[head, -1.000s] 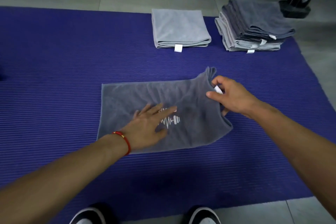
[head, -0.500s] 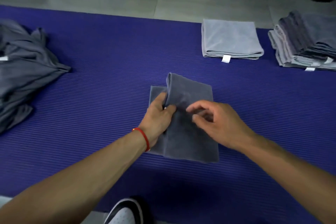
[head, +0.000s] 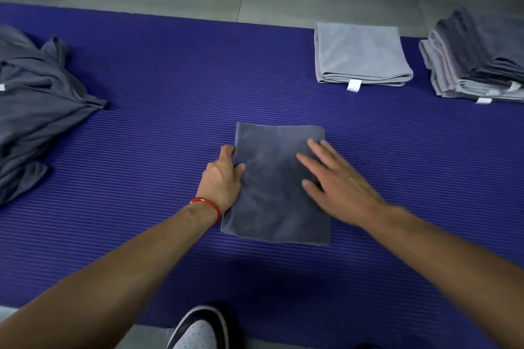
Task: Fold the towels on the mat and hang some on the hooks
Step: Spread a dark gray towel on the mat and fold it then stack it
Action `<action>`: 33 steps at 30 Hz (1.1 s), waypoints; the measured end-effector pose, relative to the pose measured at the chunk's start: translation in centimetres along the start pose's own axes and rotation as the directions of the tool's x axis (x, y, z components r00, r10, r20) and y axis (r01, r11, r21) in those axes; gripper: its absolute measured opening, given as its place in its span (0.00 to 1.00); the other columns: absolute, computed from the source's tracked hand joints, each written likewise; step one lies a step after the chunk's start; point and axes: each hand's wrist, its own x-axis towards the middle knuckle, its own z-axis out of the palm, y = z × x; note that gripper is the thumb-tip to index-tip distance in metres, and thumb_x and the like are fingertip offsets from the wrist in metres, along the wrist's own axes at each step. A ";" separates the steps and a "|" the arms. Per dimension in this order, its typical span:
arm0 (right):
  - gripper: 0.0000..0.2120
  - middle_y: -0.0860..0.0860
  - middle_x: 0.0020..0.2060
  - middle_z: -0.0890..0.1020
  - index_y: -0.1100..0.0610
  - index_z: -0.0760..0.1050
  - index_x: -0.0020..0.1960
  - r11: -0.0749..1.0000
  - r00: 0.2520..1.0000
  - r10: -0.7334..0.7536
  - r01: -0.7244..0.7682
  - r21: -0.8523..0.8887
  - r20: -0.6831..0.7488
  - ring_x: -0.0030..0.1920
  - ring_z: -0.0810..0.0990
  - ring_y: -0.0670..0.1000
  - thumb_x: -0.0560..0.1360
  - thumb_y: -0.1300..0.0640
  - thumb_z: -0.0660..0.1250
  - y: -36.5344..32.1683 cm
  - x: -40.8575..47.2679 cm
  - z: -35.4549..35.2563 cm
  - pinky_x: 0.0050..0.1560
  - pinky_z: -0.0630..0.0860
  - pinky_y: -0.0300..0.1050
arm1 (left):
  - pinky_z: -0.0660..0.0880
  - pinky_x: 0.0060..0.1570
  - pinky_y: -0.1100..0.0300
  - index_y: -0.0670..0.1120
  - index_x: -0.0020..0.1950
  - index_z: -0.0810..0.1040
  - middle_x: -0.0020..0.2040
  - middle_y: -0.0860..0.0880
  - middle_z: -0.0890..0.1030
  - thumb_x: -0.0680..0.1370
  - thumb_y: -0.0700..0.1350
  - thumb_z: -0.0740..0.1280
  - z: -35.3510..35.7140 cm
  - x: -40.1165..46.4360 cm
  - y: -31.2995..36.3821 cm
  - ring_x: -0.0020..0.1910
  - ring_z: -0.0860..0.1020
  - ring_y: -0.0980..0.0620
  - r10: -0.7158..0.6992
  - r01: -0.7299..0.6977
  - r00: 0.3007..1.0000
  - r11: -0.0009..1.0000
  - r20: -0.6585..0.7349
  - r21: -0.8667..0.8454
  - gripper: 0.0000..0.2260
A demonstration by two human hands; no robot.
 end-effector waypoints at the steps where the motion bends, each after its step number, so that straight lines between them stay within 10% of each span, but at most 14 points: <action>1: 0.30 0.49 0.83 0.40 0.47 0.47 0.83 0.999 0.997 0.036 -0.036 -0.011 0.068 0.82 0.38 0.52 0.85 0.42 0.52 0.4 1.0 0.0 0.82 0.45 0.53 | 0.78 0.47 0.44 0.48 0.67 0.66 0.48 0.45 0.82 0.83 0.50 0.63 0.0 -0.1 -0.1 0.47 0.81 0.41 0.005 -0.005 1.000 0.999 -0.001 0.046 0.14; 6: 0.33 0.42 0.80 0.32 0.41 0.39 0.82 0.992 0.968 0.097 -0.114 0.061 0.233 0.82 0.40 0.55 0.84 0.38 0.52 1.5 2.3 1.0 0.81 0.50 0.58 | 0.74 0.45 0.45 0.47 0.76 0.58 0.64 0.43 0.72 0.81 0.49 0.63 -0.3 0.6 1.3 0.58 0.75 0.39 0.085 -0.061 0.996 0.882 -0.030 0.467 0.26; 10: 0.32 0.54 0.76 0.66 0.53 0.58 0.79 0.925 0.921 0.370 -0.352 0.145 -0.123 0.71 0.69 0.57 0.81 0.40 0.61 -1.0 -1.0 2.6 0.70 0.67 0.58 | 0.67 0.67 0.38 0.44 0.80 0.59 0.78 0.41 0.60 0.77 0.42 0.62 -0.5 3.8 1.8 0.75 0.60 0.38 0.405 -0.353 0.911 0.659 0.082 0.664 0.31; 13: 0.27 0.54 0.59 0.78 0.56 0.73 0.64 0.837 0.841 0.538 -0.525 0.154 -0.059 0.62 0.74 0.57 0.79 0.34 0.61 -2.5 -4.4 3.7 0.61 0.72 0.55 | 0.54 0.76 0.38 0.46 0.82 0.55 0.80 0.44 0.59 0.82 0.43 0.59 -0.5 7.4 2.6 0.79 0.56 0.41 0.294 -0.425 0.905 0.624 0.307 0.656 0.29; 20: 0.15 0.46 0.43 0.79 0.52 0.72 0.49 0.754 0.858 0.511 -0.478 0.450 0.056 0.43 0.79 0.48 0.76 0.41 0.68 -3.9 -6.9 3.8 0.41 0.77 0.44 | 0.71 0.65 0.49 0.40 0.72 0.69 0.67 0.39 0.75 0.75 0.42 0.71 -1.3 11.6 6.4 0.67 0.74 0.39 0.141 -0.470 0.845 0.656 0.516 0.591 0.27; 25: 0.12 0.49 0.39 0.84 0.46 0.74 0.44 0.276 0.647 0.760 -0.402 0.873 0.058 0.39 0.85 0.51 0.65 0.44 0.71 -1.7 -5.6 1.9 0.42 0.83 0.52 | 0.78 0.56 0.54 0.44 0.62 0.81 0.58 0.43 0.83 0.72 0.44 0.73 -2.7 10.1 7.6 0.56 0.80 0.43 -0.046 -0.236 0.877 0.827 0.479 0.511 0.18; 27: 0.14 0.48 0.43 0.85 0.45 0.75 0.48 0.265 0.536 0.841 -0.292 0.919 -0.072 0.43 0.84 0.50 0.65 0.43 0.72 1.2 -5.1 -0.1 0.46 0.83 0.52 | 0.80 0.59 0.48 0.41 0.56 0.83 0.53 0.42 0.85 0.74 0.39 0.73 -3.1 8.4 7.6 0.54 0.83 0.42 -0.131 0.037 0.828 0.983 0.546 0.181 0.12; 29: 0.16 0.50 0.47 0.85 0.48 0.75 0.55 0.235 0.469 0.873 -0.166 0.958 -0.133 0.43 0.83 0.47 0.71 0.45 0.75 4.4 -4.6 -2.6 0.43 0.80 0.46 | 0.80 0.60 0.46 0.40 0.59 0.81 0.55 0.42 0.85 0.77 0.37 0.71 -2.5 6.0 7.3 0.56 0.84 0.43 -0.140 0.354 0.730 0.915 0.669 -0.195 0.11; 33: 0.23 0.50 0.48 0.85 0.53 0.79 0.56 0.254 0.541 0.841 -0.407 0.878 0.008 0.47 0.84 0.50 0.73 0.35 0.69 9.2 -4.4 -2.7 0.48 0.82 0.51 | 0.83 0.50 0.50 0.39 0.62 0.78 0.57 0.42 0.84 0.76 0.43 0.75 1.9 1.9 5.4 0.53 0.84 0.47 -0.105 0.400 0.762 0.853 0.639 -0.336 0.16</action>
